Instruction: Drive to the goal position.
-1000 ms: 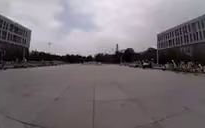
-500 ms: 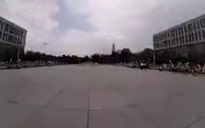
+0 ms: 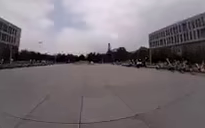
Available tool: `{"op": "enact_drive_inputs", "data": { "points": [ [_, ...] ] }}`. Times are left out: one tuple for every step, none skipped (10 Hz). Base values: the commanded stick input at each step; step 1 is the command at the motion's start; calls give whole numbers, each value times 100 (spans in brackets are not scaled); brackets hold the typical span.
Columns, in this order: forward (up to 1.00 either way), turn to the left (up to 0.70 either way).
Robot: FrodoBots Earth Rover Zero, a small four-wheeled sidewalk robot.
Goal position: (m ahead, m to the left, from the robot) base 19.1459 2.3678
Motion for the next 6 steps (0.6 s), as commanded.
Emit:
{"op": "enact_drive_inputs", "data": {
  "points": [
    [70, 0],
    [70, 0],
    [70, 0],
    [70, 0],
    [70, 0],
    [70, 0]
  ]
}}
